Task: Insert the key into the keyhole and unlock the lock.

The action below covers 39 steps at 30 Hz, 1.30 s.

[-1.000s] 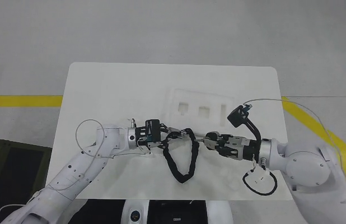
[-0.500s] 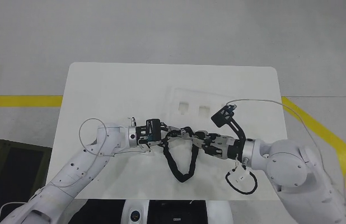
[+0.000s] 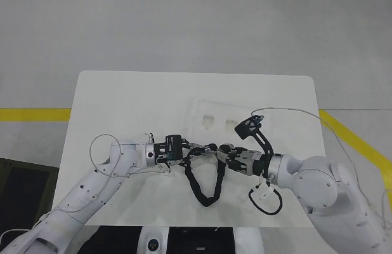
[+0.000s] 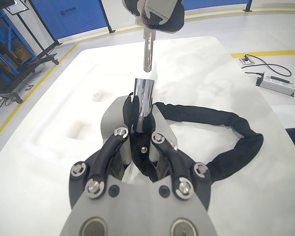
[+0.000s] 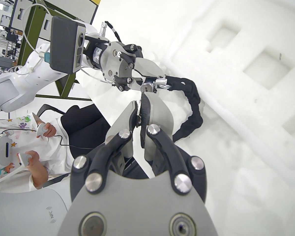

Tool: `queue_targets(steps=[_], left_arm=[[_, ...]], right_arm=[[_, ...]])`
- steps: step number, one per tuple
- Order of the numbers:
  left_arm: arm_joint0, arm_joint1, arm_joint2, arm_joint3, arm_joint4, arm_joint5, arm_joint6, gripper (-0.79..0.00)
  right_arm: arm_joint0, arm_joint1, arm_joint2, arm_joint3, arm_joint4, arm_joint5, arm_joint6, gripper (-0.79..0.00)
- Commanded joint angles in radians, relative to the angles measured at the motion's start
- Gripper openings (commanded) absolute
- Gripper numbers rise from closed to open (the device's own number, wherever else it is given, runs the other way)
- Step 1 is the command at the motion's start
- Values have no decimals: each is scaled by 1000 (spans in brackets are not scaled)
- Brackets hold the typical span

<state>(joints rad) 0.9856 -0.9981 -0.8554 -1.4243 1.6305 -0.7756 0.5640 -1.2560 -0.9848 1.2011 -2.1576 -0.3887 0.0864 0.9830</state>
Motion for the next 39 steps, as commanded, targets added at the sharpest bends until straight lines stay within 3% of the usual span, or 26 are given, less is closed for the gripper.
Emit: queue_targets(steps=[1,39], left_arm=[[0,0,0,0,0,0,0,-785],[0,0,0,0,0,0,0,-785]], right_arm=[[3,0,-2,3,1,1,0,-785],[39,-6,-29,44,8,-2,2,-785]])
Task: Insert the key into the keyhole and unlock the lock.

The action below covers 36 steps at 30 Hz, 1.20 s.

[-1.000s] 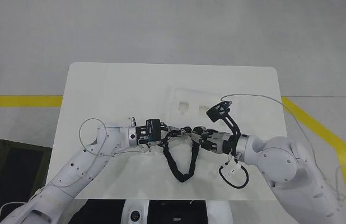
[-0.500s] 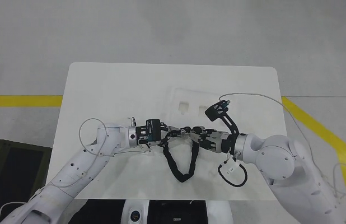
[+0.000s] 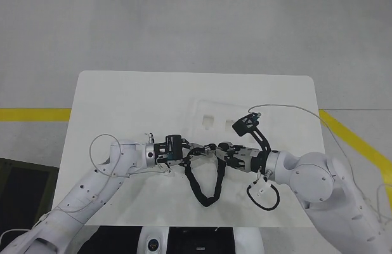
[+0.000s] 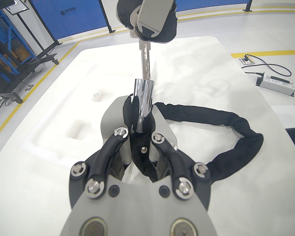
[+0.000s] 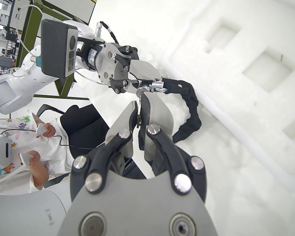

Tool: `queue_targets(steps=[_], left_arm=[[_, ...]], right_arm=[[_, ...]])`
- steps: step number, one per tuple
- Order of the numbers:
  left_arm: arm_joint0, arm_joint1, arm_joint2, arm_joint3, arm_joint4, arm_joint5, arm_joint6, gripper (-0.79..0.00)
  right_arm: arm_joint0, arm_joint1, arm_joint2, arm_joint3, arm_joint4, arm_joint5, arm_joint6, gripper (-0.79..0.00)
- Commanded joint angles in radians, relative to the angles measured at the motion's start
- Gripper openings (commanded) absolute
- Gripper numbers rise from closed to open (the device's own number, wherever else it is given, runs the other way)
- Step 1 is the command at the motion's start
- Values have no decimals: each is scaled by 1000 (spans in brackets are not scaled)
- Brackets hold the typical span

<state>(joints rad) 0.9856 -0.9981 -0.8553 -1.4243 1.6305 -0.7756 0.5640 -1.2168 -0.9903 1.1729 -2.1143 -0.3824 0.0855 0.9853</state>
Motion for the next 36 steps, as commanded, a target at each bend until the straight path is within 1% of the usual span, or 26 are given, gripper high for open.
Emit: queue_targets(steps=[1,15,36], left_arm=[[0,0,0,0,0,0,0,-785],[0,0,0,0,0,0,0,-785],[0,0,0,0,0,0,0,-785]], right_arm=[[1,0,-2,2,2,0,-2,-785],[10,-5,-23,21,4,-3,-19,-785],[-26,-3,-17,10,-10,-16,-38,-785]])
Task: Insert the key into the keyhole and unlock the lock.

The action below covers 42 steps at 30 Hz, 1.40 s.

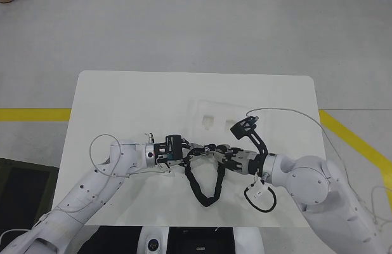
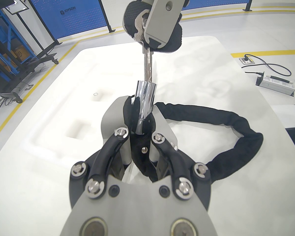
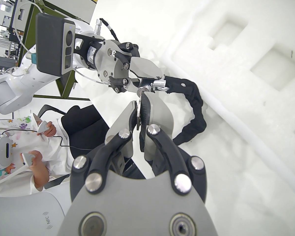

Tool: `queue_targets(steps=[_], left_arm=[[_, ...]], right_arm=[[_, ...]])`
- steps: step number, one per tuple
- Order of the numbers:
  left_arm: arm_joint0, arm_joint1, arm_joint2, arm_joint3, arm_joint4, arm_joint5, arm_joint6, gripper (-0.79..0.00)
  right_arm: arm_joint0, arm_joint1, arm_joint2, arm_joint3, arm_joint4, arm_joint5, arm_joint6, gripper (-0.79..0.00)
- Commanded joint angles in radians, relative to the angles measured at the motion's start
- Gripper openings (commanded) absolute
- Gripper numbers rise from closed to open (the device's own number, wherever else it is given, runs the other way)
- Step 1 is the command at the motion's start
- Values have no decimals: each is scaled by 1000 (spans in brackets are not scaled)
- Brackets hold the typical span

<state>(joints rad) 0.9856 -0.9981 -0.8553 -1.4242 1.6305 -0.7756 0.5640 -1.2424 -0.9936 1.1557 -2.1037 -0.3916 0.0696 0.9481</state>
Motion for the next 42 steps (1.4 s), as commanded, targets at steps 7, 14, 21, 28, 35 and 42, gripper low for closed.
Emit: queue_targets(steps=[7,14,21,28,35,42], left_arm=[[0,0,0,0,0,0,0,-785],[0,0,0,0,0,0,0,-785],[0,0,0,0,0,0,0,-785],[0,0,0,0,0,0,0,-785],[0,0,0,0,0,0,0,-785],[0,0,0,0,0,0,0,-785]], right_arm=[[-5,-1,-13,-4,-8,-3,-3,-785],[0,-4,-31,-17,-29,5,-3,-785],[24,-8,-47,-8,-50,33,7,-785],[31,-10,-59,-27,-104,85,8,-785],[35,-14,-81,-35,-130,101,14,-785],[50,-19,-102,-22,-139,107,25,-785]])
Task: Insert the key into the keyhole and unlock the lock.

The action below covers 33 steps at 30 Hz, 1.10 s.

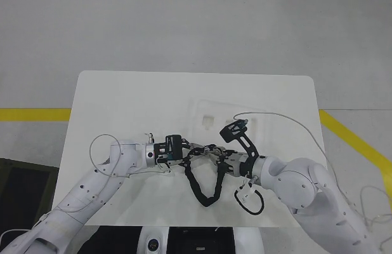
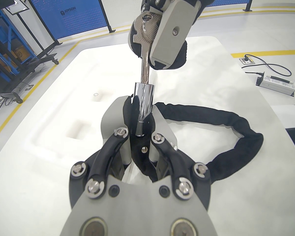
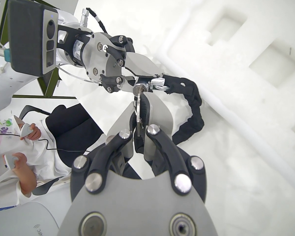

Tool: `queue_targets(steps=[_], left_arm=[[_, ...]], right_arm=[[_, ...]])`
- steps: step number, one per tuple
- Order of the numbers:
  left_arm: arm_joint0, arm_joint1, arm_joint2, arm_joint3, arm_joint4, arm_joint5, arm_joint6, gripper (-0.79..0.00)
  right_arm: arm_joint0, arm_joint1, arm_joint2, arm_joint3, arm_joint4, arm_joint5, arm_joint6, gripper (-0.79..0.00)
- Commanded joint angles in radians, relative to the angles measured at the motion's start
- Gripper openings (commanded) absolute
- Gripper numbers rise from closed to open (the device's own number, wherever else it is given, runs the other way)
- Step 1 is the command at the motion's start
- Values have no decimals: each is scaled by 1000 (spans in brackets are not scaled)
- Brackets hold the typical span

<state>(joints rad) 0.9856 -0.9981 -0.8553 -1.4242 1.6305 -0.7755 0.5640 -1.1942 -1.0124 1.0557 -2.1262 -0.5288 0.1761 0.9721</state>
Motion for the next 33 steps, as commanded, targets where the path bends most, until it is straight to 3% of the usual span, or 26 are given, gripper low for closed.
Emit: queue_targets(steps=[1,2,3,4,6,10,17,27,29,31,33], left_arm=[[0,0,0,0,0,0,0,-785],[0,0,0,0,0,0,0,-785],[0,0,0,0,0,0,0,-785],[0,0,0,0,0,0,0,-785],[0,0,0,0,0,0,0,-785],[0,0,0,0,0,0,0,-785],[0,0,0,0,0,0,0,-785],[0,0,0,0,0,0,0,-785],[0,0,0,0,0,0,0,-785],[0,0,0,0,0,0,0,-785],[12,-1,-1,-12,-10,17,-23,-785]], right_arm=[[3,-1,-4,2,-2,1,1,-785],[4,-2,-5,2,-1,1,0,-785],[5,-3,-6,4,-1,0,0,-606],[6,-3,-6,5,1,1,0,-502],[8,-4,-7,7,2,-2,0,-428],[7,-5,1,9,9,-8,-4,-369],[-15,0,51,-3,40,-40,-16,-379],[-107,24,219,-57,97,-159,-15,-413],[-127,28,249,-66,106,-183,-11,-499],[-144,32,272,-71,116,-207,-8,-785],[-155,35,289,-73,121,-228,0,-785]])
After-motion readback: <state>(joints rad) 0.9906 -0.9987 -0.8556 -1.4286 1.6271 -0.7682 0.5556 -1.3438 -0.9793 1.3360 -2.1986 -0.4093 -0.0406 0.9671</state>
